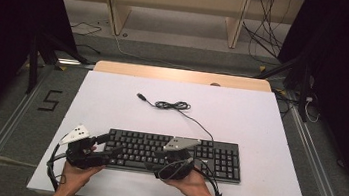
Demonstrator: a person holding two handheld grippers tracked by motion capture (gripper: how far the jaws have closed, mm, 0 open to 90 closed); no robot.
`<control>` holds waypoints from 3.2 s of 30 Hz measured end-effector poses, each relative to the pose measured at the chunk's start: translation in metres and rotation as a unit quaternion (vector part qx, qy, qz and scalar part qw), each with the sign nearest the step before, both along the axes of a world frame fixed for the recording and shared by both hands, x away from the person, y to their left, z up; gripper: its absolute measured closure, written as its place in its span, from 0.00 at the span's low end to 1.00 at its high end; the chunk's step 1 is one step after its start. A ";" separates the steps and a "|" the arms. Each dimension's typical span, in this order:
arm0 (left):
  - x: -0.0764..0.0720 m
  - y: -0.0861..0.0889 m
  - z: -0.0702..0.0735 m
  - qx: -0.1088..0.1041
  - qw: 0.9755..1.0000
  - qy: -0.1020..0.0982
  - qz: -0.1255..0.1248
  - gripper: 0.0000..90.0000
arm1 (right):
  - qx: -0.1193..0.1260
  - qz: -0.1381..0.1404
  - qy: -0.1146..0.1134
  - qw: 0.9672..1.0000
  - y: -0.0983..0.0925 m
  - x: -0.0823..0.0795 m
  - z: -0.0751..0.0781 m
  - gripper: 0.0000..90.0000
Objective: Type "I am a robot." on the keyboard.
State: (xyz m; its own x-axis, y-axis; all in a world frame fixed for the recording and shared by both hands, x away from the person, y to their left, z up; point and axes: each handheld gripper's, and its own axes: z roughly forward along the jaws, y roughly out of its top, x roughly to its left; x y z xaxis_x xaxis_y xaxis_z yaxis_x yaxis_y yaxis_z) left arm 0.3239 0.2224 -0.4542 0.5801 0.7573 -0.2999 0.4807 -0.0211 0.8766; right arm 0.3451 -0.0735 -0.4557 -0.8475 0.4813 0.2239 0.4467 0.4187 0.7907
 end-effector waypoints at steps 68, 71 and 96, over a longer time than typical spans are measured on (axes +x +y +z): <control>0.004 0.003 -0.003 0.013 1.000 0.013 0.012 0.29 | -0.006 -0.029 0.005 1.000 -0.007 0.006 -0.005 0.67; 0.005 0.004 -0.004 0.013 1.000 0.017 0.013 0.31 | 0.002 -0.034 0.007 0.999 -0.010 0.007 -0.003 0.58; 0.016 0.001 -0.016 0.060 0.996 0.067 0.017 0.83 | 0.021 -0.057 0.002 0.998 -0.029 0.003 0.006 0.38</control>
